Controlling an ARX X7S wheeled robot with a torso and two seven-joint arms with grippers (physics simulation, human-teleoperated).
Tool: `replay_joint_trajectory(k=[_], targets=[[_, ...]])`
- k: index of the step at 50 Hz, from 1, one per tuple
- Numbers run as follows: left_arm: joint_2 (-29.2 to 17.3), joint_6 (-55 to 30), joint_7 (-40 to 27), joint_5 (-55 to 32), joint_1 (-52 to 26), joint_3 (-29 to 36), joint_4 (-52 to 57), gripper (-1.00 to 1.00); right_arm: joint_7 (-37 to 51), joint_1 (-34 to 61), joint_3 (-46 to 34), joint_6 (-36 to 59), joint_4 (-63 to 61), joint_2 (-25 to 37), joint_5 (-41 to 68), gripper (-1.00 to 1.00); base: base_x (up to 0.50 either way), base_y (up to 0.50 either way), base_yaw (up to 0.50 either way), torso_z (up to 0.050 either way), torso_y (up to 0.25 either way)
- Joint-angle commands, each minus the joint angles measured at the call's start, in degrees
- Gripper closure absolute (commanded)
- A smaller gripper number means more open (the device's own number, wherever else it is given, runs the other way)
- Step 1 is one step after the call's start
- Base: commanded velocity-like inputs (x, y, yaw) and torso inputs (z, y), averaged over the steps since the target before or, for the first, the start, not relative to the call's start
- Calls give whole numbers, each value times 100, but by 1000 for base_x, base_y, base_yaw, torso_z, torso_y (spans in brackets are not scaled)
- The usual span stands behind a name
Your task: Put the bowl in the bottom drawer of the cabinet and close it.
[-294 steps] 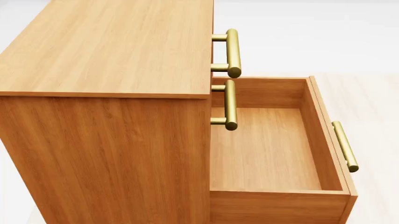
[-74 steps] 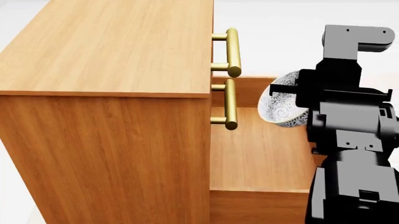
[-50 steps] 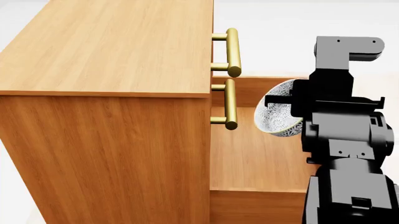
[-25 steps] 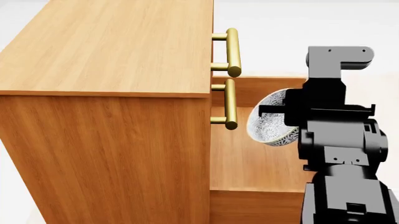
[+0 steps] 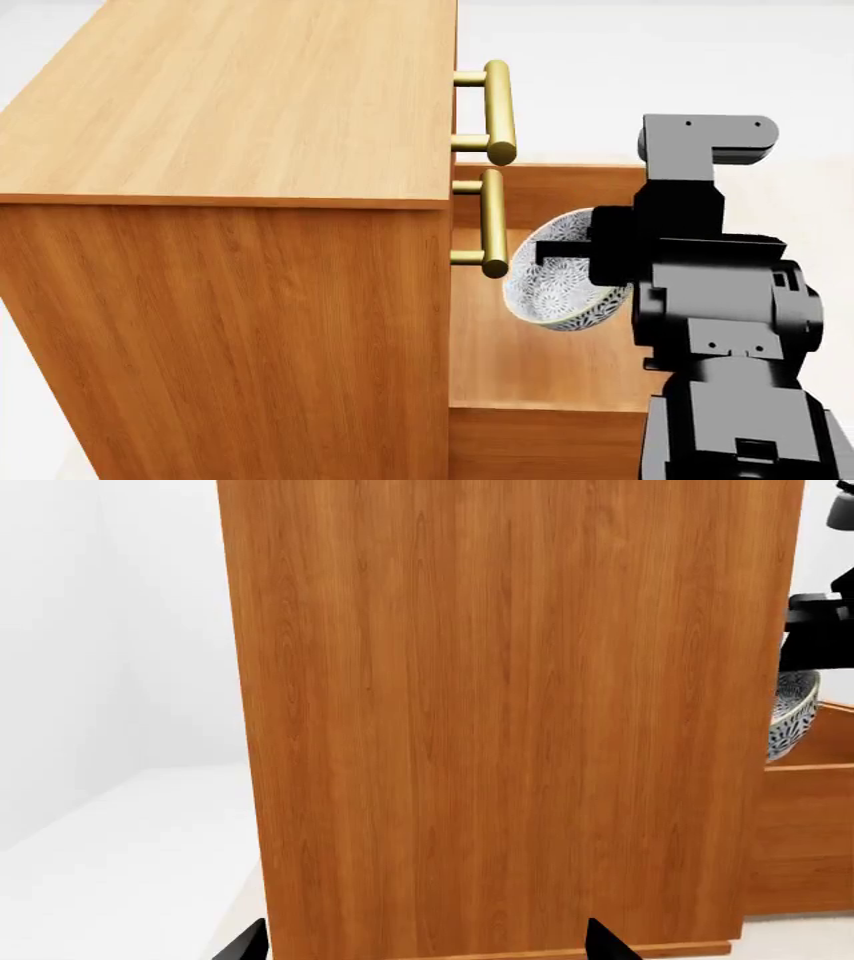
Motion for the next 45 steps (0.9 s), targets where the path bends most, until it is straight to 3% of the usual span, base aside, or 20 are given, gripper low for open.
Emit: replay_joint_trajectory(k=[1, 45], targets=[[-7, -5, -14, 13, -5, 8, 2, -100, -299, 17, 39, 88, -3, -41, 6, 100, 0, 0, 0, 0, 0], [-38, -15, -52, 12, -9, 39, 23, -100, -688, -124, 428, 504, -2, -34, 1, 100, 0, 0, 0, 0, 0]])
